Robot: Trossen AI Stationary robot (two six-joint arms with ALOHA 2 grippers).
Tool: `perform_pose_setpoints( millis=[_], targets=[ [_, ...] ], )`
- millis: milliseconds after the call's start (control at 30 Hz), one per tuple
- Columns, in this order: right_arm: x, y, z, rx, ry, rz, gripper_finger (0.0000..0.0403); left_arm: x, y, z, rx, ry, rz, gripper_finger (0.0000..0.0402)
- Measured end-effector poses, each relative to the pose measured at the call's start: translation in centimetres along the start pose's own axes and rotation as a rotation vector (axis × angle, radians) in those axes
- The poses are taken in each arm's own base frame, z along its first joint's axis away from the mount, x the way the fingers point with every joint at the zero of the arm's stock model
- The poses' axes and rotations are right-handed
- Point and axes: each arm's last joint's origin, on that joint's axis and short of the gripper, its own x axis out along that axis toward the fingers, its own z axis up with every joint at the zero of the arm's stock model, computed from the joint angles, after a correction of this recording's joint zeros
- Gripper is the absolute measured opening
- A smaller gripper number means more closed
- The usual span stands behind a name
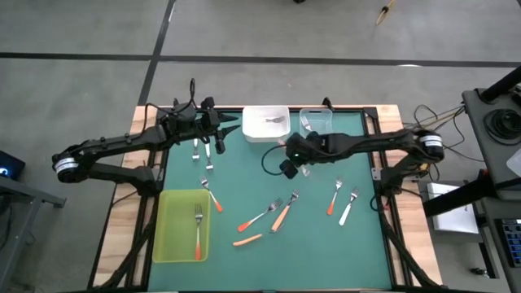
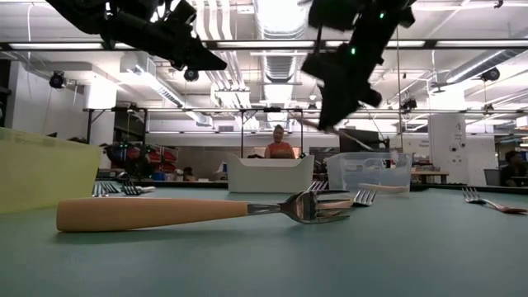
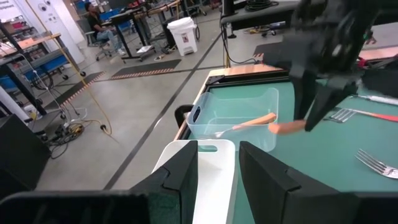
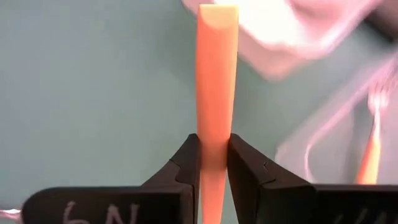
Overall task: Sort silverware by color (type)
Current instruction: Put the light orange fork into the transparent bin
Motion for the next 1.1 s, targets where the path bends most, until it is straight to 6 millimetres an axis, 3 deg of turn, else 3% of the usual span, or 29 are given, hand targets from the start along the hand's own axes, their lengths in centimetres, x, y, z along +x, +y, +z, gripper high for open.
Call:
perform_pose_setpoints(
  millis=[233,433,667,1100],
  targets=[
    [-2.7,0.5,-0.2,-0.174,-0.301,0.139,0.0042,0.0,0.0,0.0,-0.035,-0.001,0.000,0.0100],
    [-3.9,-0.2,-1.1,-0.221,-0.460,0.127,0.0042,0.0,0.0,0.2,-0.070,0.000,-0.004,0.0100],
    [-7.0,-1.1,-0.7,-0.298,-0.575,0.132,0.0042,0.0,0.1,0.6,-0.075,-0.015,-0.001,0.0100],
    [-6.2,1.3,-2.3,-0.666,-0.557,0.326,0.0042,-0.1,-1.0,0.4,-0.179,-0.056,-0.279,0.0100]
  ],
)
